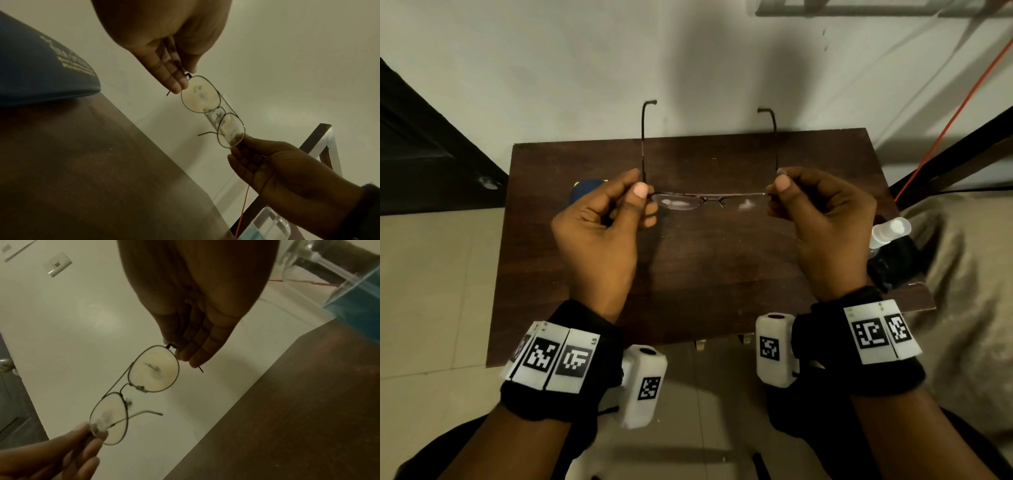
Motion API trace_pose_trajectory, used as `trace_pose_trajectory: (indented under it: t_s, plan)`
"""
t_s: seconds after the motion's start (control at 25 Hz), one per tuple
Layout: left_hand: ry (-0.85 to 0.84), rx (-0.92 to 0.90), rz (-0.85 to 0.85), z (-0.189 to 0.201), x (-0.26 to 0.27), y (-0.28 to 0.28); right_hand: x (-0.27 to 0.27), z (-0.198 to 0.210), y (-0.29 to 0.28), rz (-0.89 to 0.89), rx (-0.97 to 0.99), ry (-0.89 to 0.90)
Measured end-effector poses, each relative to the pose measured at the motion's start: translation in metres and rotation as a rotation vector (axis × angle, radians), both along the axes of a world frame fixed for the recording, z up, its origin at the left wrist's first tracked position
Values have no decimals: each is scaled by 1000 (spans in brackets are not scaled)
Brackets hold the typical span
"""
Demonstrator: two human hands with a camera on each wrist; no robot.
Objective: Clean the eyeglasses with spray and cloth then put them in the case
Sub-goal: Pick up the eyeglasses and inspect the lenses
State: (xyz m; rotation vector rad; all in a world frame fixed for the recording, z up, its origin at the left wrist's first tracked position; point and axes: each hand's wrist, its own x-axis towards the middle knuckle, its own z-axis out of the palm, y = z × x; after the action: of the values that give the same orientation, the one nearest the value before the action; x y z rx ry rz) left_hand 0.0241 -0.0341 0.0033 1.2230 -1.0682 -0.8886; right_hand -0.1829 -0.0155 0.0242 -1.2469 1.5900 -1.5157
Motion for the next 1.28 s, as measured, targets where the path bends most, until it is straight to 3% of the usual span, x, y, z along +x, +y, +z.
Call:
trace_pose_trajectory:
  t_s: [0.16, 0.64, 1.2, 1.28]
  plan:
    - [56, -2, -54, 0, 3, -2, -3, 1, -2, 57, -19, -160]
    - [119, 19, -92, -2, 5, -4, 1, 2, -1, 8, -23, -11]
    - [64, 3, -83, 0, 4, -4, 0, -2, -2, -19, 55, -49]
    - [-4, 16, -80, -1, 3, -3, 0, -5, -4, -23, 95, -89]
